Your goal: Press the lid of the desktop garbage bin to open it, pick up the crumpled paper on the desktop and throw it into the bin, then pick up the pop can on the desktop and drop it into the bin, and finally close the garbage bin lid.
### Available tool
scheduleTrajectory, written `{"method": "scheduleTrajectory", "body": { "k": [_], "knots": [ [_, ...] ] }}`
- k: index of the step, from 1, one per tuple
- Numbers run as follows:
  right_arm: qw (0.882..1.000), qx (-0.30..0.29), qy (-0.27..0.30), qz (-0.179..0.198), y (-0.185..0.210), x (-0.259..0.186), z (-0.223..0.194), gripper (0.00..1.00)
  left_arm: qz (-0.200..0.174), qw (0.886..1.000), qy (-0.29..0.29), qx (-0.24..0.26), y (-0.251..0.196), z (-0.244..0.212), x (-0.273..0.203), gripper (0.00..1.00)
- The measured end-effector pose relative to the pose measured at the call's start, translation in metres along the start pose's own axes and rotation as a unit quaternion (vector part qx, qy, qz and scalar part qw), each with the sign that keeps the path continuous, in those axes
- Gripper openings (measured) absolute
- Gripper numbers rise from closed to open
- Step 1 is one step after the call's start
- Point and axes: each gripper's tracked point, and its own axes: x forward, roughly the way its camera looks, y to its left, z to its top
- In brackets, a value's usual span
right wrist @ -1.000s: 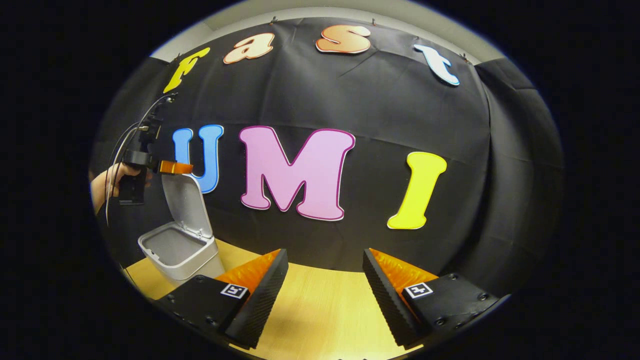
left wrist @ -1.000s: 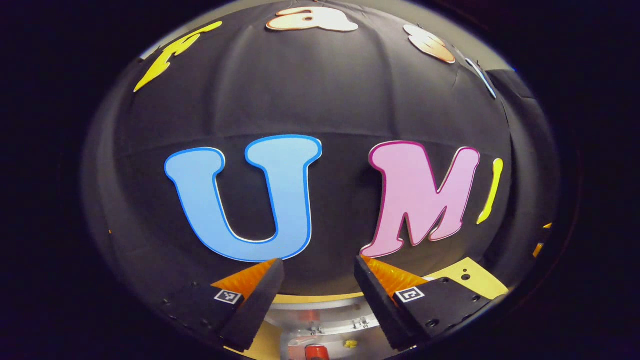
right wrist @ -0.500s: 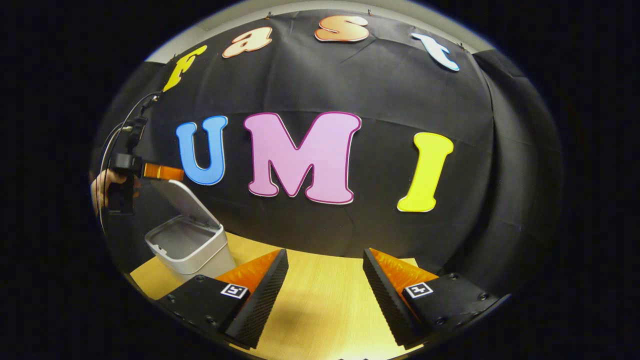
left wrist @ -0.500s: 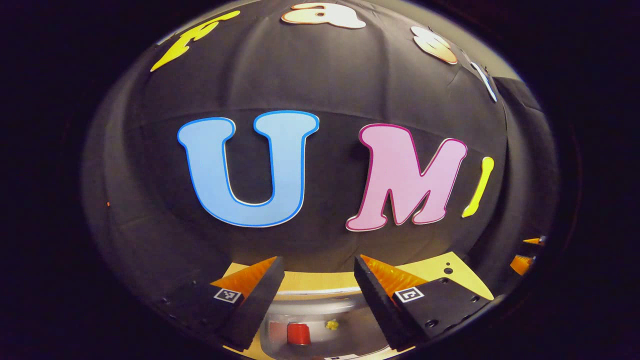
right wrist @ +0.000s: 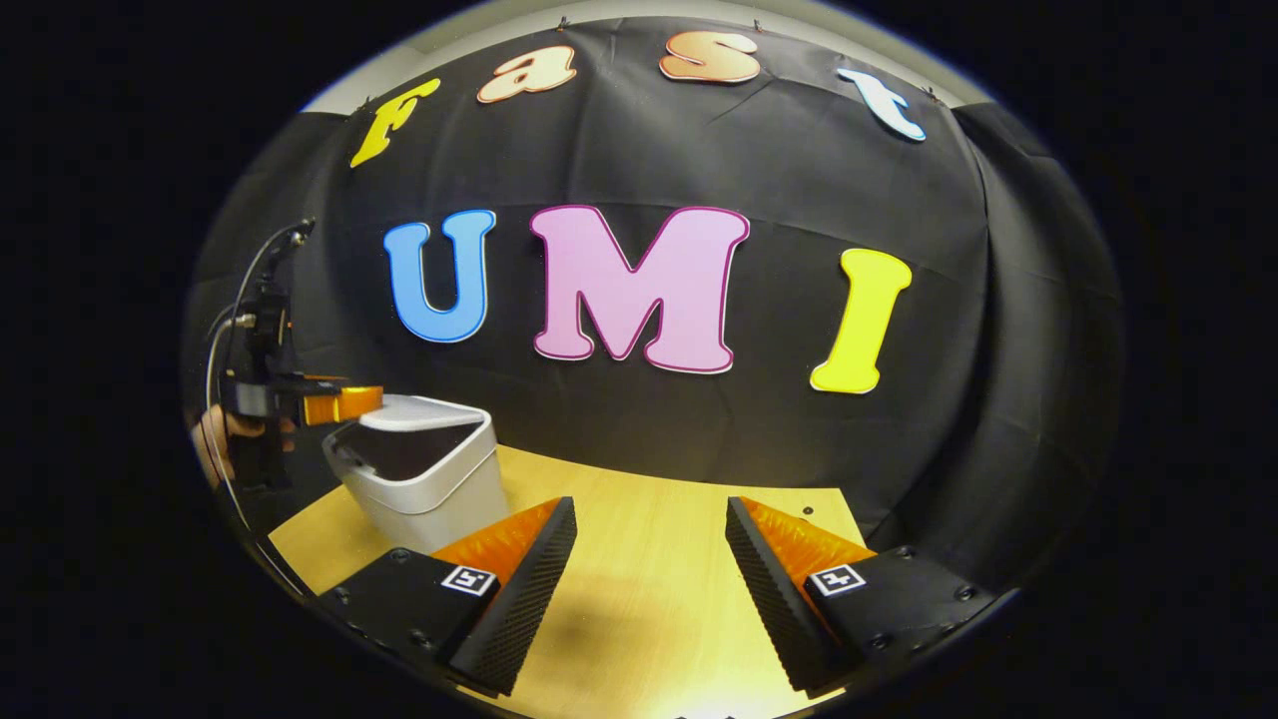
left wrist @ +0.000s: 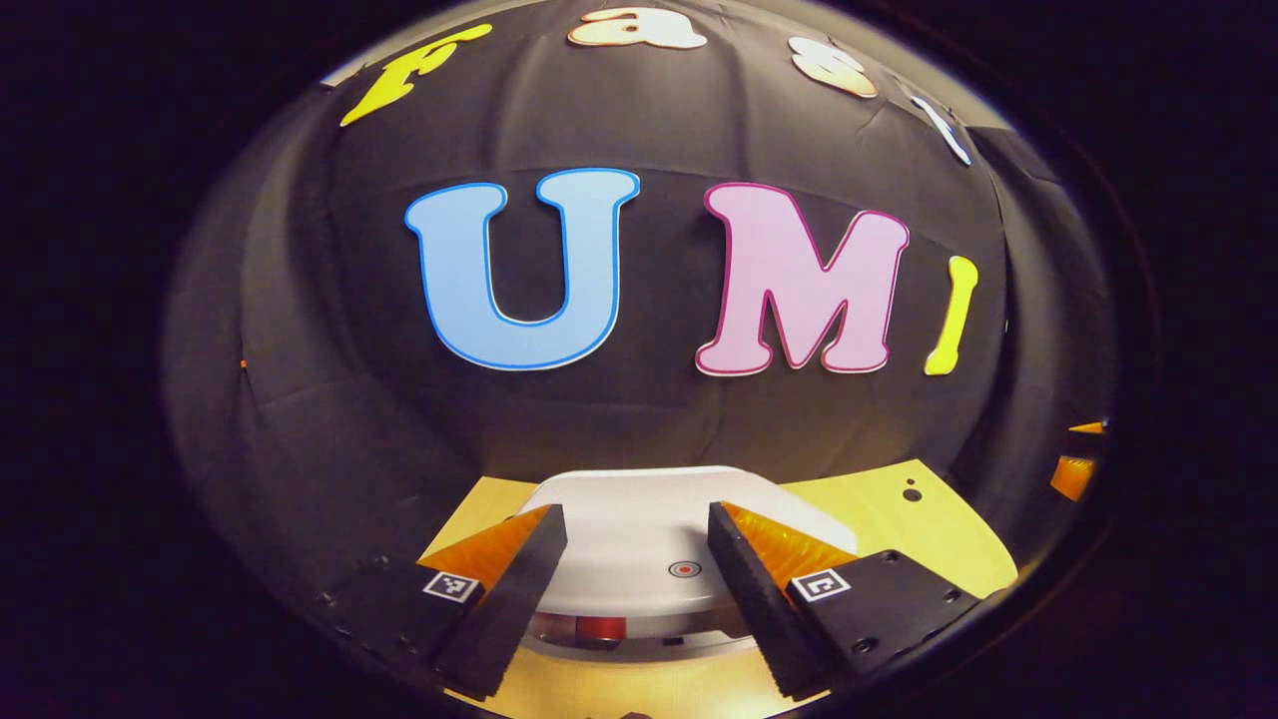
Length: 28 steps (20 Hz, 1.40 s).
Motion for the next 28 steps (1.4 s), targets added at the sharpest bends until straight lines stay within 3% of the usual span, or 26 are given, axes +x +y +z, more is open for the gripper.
{"method": "scheduleTrajectory", "body": {
  "k": [5, 13, 16, 19, 23, 28],
  "knots": [
    [1.000, 0.005, 0.007, -0.005, 0.015, -0.021, -0.011, 0.97, 0.000, 1.000, 0.025, -0.007, -0.004, -0.044, -0.010, 0.98],
    [1.000, 0.003, 0.011, -0.023, 0.021, -0.040, -0.025, 0.97, -0.017, 0.999, -0.004, 0.041, -0.007, -0.055, -0.010, 1.00],
    [1.000, -0.005, 0.004, -0.030, 0.024, -0.042, -0.026, 0.97, -0.025, 0.997, -0.043, 0.061, -0.016, -0.049, -0.012, 1.00],
    [1.000, 0.004, -0.009, -0.024, 0.030, -0.044, -0.018, 0.97, -0.023, 0.997, -0.056, 0.048, -0.013, -0.048, -0.021, 0.98],
    [0.999, 0.016, -0.033, -0.028, 0.034, -0.052, -0.008, 0.97, -0.005, 0.994, -0.112, 0.007, -0.006, -0.027, -0.071, 0.94],
    [0.996, 0.035, -0.075, -0.025, 0.063, -0.084, -0.004, 0.97, 0.005, 0.985, -0.171, -0.003, 0.000, 0.002, -0.167, 0.94]
  ]
}}
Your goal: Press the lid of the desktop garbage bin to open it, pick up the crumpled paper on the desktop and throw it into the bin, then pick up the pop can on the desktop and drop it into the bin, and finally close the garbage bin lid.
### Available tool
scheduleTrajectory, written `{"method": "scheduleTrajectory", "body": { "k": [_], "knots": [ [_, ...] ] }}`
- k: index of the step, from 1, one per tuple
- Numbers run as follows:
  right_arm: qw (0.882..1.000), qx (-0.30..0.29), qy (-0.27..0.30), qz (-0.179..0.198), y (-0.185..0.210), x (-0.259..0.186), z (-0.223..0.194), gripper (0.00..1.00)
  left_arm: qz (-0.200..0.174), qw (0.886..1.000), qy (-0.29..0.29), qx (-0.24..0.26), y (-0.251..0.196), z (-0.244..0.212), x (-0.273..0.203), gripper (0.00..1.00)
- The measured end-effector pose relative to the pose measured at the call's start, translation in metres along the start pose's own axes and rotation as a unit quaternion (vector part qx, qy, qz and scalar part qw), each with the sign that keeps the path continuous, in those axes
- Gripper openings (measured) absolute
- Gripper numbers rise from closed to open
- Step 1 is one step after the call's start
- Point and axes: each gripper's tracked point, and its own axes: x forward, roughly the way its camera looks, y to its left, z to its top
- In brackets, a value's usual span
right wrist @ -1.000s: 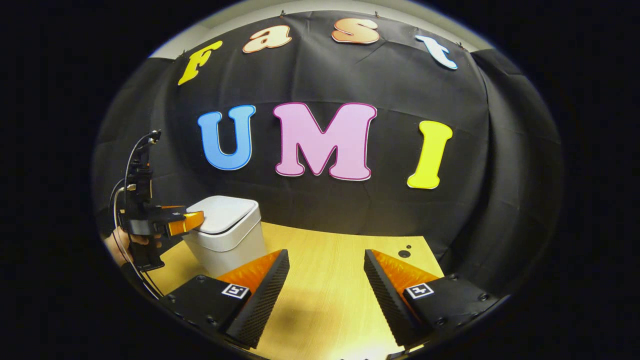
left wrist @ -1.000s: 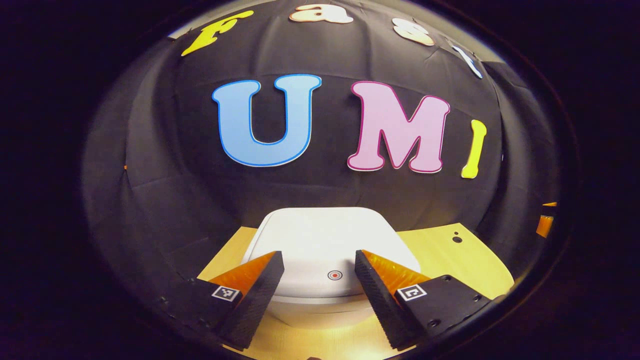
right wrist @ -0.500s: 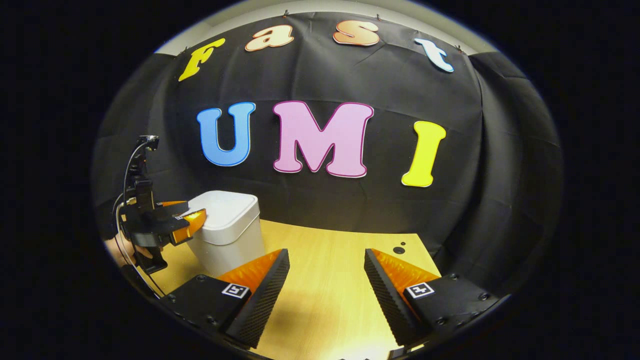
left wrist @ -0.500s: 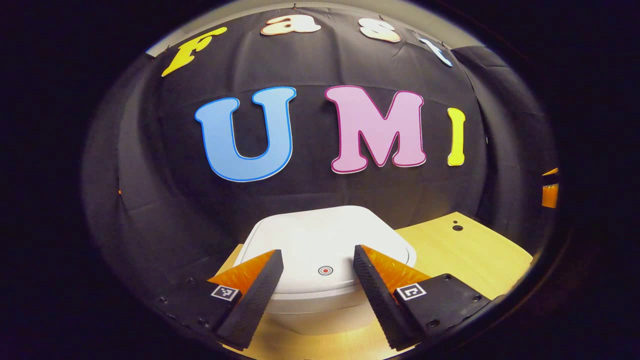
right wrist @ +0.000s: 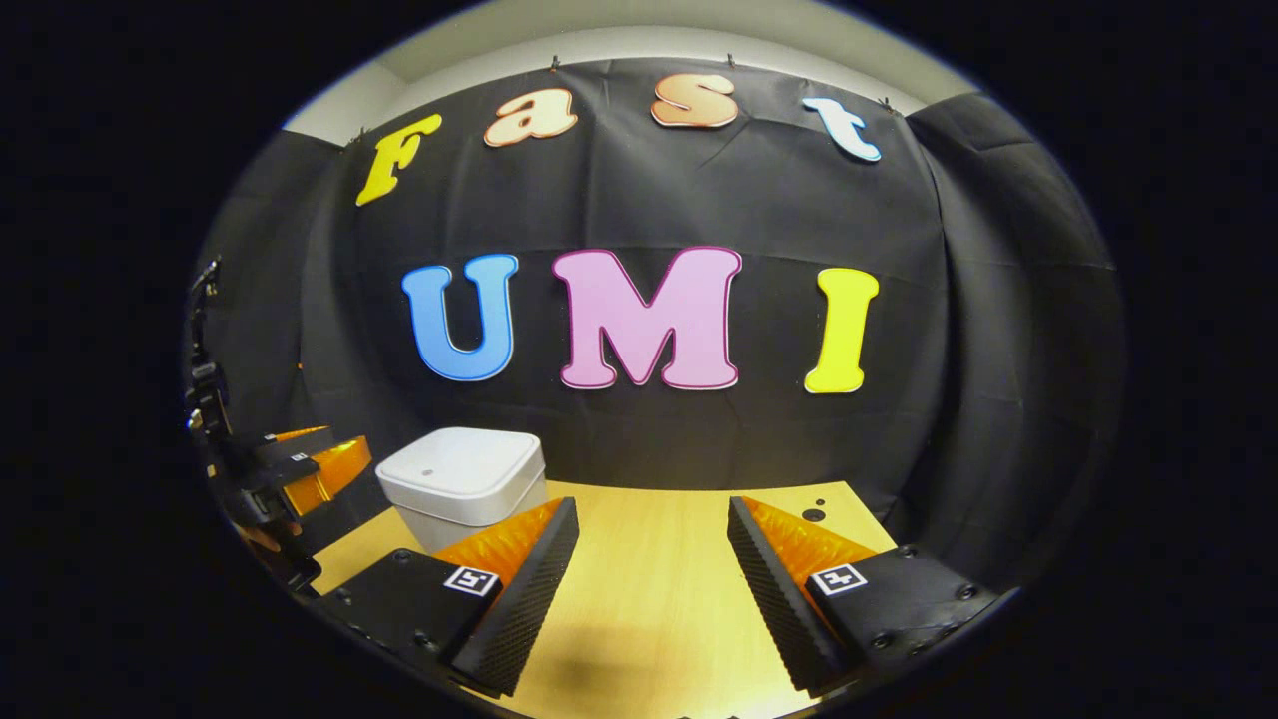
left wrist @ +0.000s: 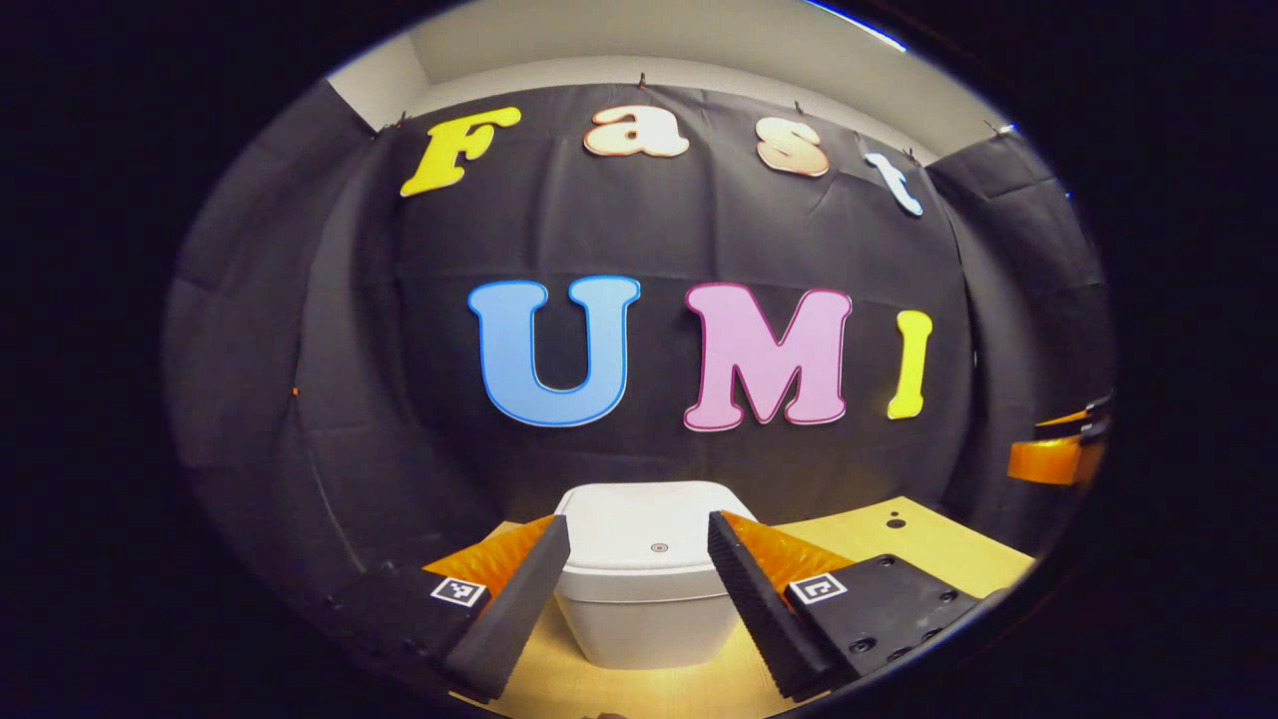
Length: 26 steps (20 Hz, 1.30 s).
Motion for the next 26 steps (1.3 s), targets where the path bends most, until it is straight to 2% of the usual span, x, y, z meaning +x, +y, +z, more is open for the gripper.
{"method": "scheduleTrajectory", "body": {
  "k": [5, 9, 13, 20, 25, 26],
  "knots": [
    [0.997, -0.025, -0.067, 0.005, 0.037, -0.043, 0.013, 0.97, 0.004, 0.999, 0.011, -0.048, -0.001, -0.003, -0.076, 0.95],
    [0.994, -0.035, -0.094, 0.033, 0.058, -0.068, 0.015, 0.97, -0.005, 0.999, -0.012, -0.035, 0.001, -0.003, -0.111, 0.94],
    [0.995, -0.042, -0.079, 0.044, 0.061, -0.076, 0.002, 0.96, -0.007, 0.999, -0.013, -0.037, 0.003, 0.000, -0.118, 0.94],
    [0.990, -0.013, -0.136, 0.046, 0.058, -0.081, 0.025, 0.96, -0.014, 0.999, -0.017, -0.041, -0.002, 0.001, -0.121, 0.94],
    [0.989, -0.006, -0.139, 0.045, 0.057, -0.080, 0.024, 0.96, -0.027, 0.998, -0.031, -0.038, -0.008, 0.015, -0.121, 0.94],
    [0.989, -0.006, -0.139, 0.043, 0.057, -0.082, 0.025, 0.87, -0.027, 0.998, -0.034, -0.037, -0.008, 0.016, -0.122, 0.94]
  ]
}}
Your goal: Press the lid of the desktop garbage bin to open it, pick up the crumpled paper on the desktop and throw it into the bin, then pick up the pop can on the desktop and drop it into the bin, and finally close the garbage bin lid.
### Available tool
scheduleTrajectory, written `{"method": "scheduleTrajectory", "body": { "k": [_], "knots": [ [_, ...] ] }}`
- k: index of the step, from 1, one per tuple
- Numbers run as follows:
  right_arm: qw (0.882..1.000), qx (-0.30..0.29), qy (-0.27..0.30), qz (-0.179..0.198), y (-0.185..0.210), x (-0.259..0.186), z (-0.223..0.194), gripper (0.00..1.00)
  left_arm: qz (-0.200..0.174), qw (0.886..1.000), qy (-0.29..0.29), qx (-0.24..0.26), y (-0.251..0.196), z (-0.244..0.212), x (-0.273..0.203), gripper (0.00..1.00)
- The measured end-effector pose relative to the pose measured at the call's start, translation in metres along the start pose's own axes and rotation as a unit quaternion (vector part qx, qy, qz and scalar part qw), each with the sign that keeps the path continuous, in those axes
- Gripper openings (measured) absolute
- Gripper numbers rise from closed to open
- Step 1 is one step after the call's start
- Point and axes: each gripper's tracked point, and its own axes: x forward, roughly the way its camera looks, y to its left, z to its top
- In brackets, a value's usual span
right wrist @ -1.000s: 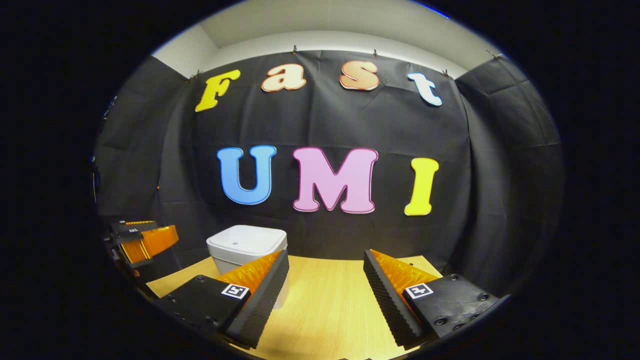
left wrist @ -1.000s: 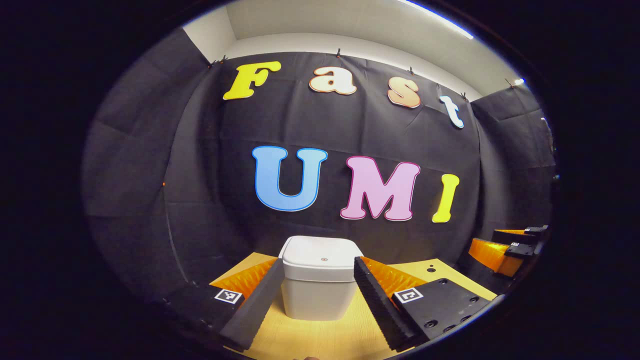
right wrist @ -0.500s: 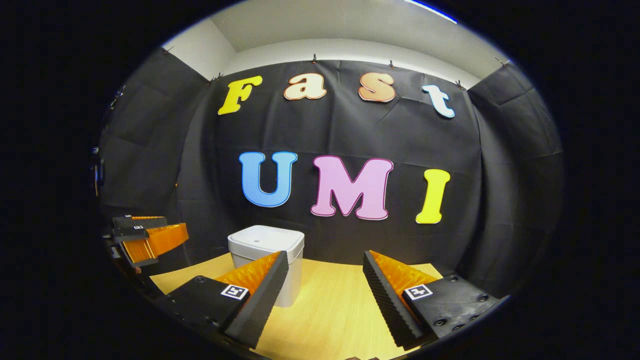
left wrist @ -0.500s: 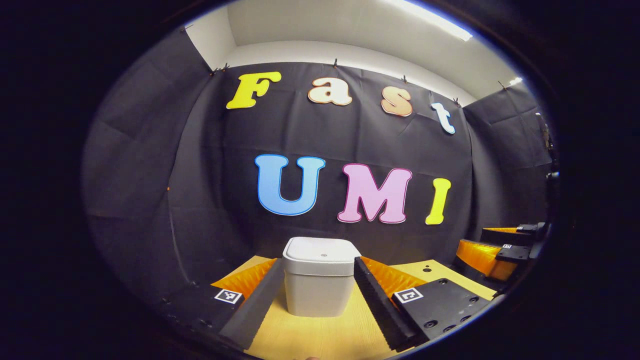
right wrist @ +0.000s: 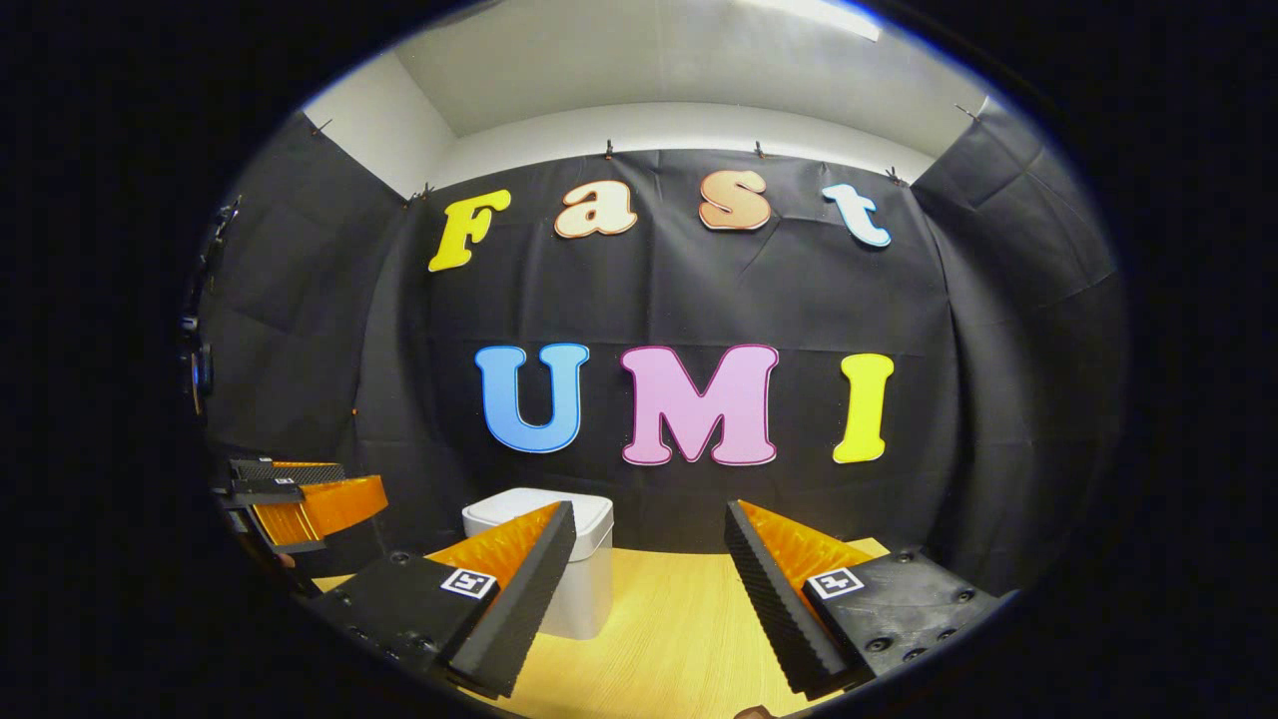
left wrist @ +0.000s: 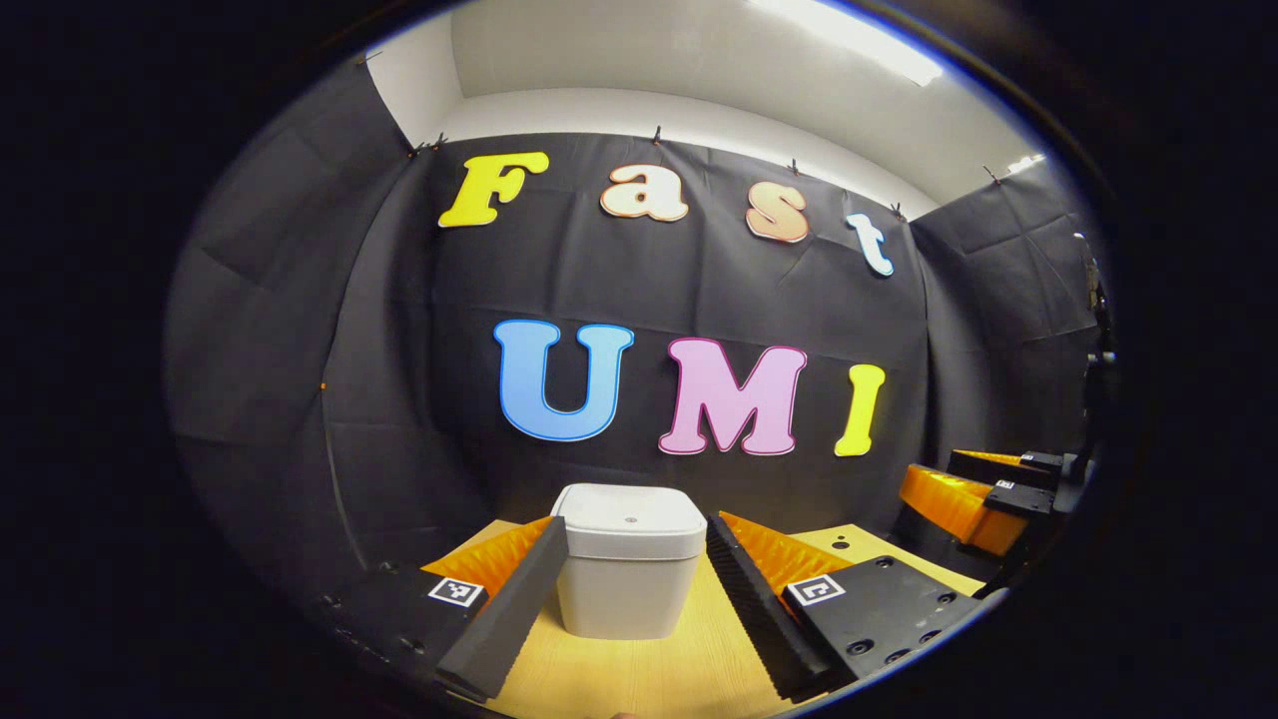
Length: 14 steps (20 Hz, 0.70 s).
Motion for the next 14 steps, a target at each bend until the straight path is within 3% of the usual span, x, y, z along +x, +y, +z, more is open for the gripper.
{"method": "scheduleTrajectory", "body": {
  "k": [1, 14],
  "knots": [
    [1.000, 0.000, -0.001, 0.000, 0.000, -0.001, 0.001, 0.96, -0.003, 1.000, -0.002, 0.000, -0.002, 0.002, 0.001, 0.94],
    [1.000, -0.012, -0.008, -0.022, -0.018, -0.019, 0.005, 0.96, -0.027, 1.000, 0.005, -0.006, -0.024, 0.001, 0.000, 0.94]
  ]
}}
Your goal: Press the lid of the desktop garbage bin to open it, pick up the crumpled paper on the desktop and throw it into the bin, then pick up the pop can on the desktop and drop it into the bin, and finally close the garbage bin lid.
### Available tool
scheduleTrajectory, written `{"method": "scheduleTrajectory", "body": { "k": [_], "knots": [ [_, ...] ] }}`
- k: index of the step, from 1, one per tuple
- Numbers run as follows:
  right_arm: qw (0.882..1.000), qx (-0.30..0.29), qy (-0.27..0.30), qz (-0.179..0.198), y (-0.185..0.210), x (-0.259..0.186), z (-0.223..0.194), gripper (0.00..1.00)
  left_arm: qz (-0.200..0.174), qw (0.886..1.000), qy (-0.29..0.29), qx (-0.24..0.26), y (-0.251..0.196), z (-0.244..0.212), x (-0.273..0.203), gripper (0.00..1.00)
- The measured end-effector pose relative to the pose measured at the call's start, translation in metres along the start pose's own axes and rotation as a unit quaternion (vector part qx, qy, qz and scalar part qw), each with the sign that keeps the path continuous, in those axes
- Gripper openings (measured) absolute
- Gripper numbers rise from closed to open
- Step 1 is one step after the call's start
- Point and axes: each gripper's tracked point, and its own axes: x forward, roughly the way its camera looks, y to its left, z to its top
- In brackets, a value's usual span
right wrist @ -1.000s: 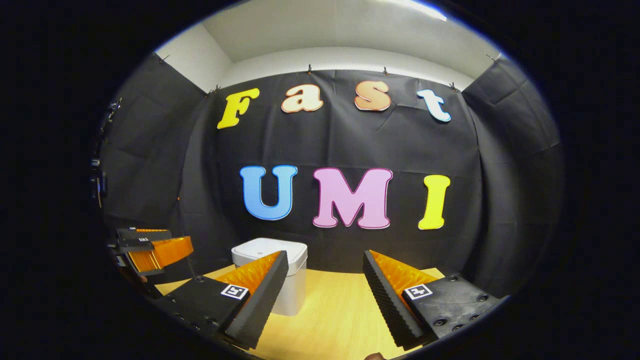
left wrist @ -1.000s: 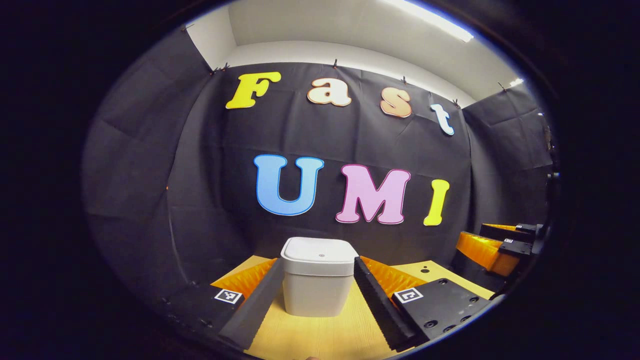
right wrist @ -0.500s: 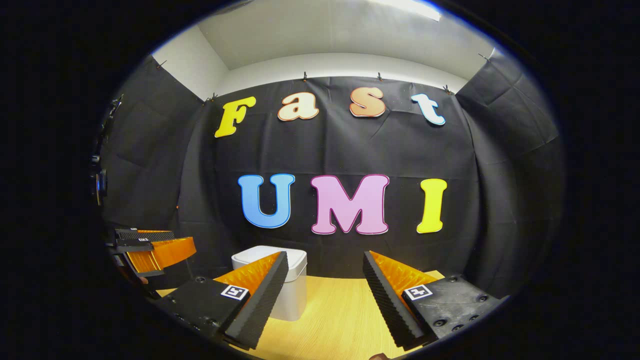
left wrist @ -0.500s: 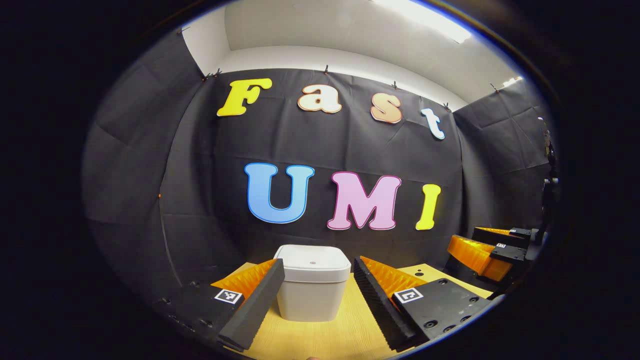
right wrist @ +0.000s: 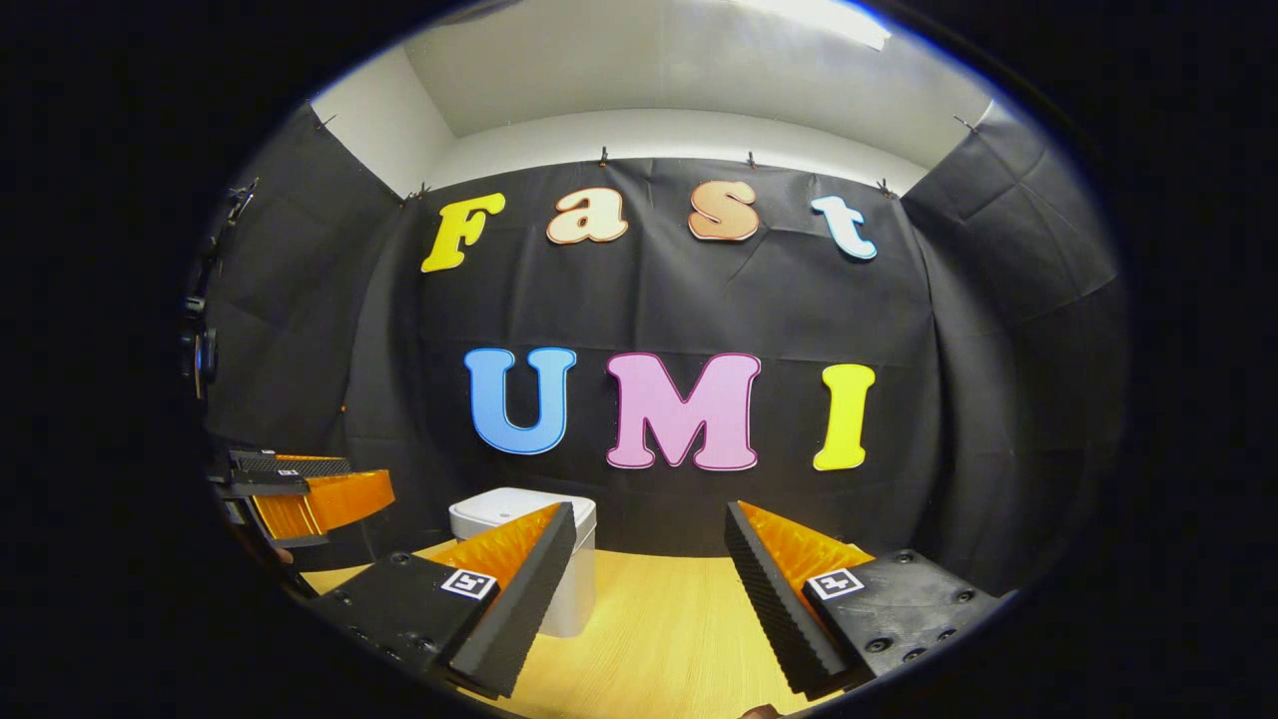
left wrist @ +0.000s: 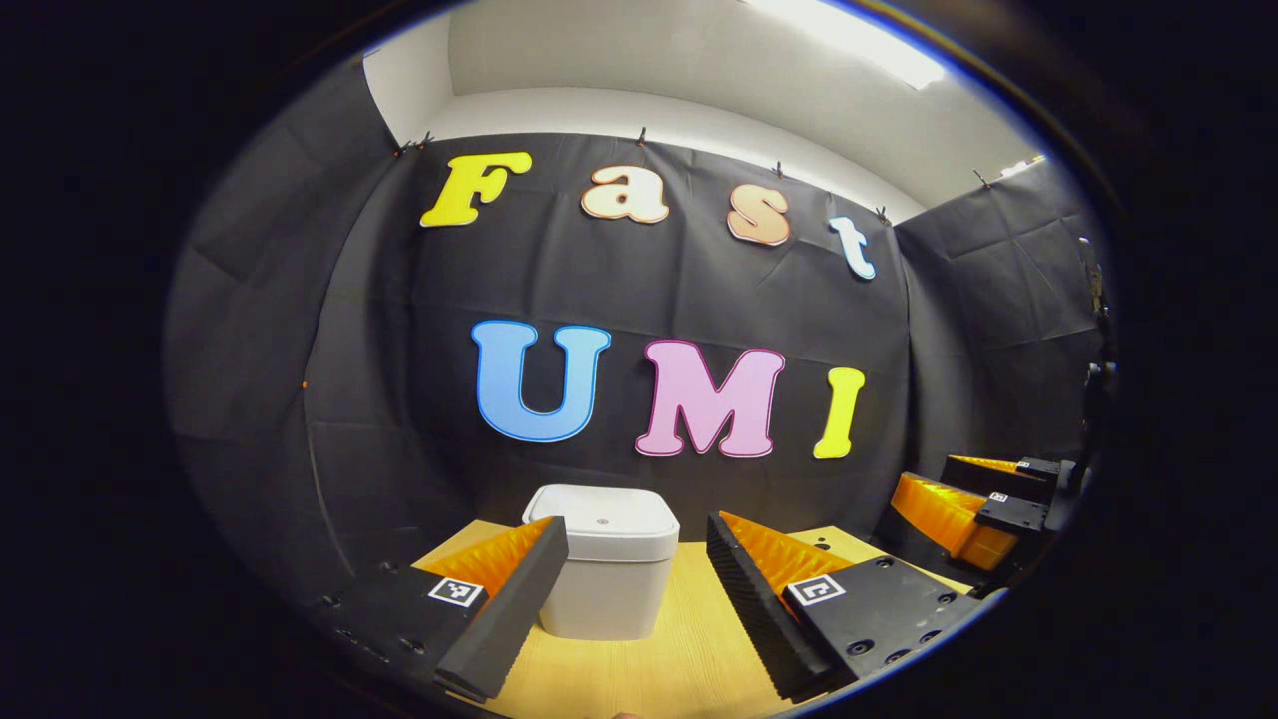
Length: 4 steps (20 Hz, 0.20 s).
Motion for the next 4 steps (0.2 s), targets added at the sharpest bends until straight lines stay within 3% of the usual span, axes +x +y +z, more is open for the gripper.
{"method": "scheduleTrajectory", "body": {
  "k": [4],
  "knots": [
    [1.000, -0.002, 0.003, -0.017, -0.0097, -0.0029, -0.0004, 0.96, -0.008, 1.000, 0.005, -0.002, -0.0046, -0.0025, 0.0025, 0.94]
  ]
}}
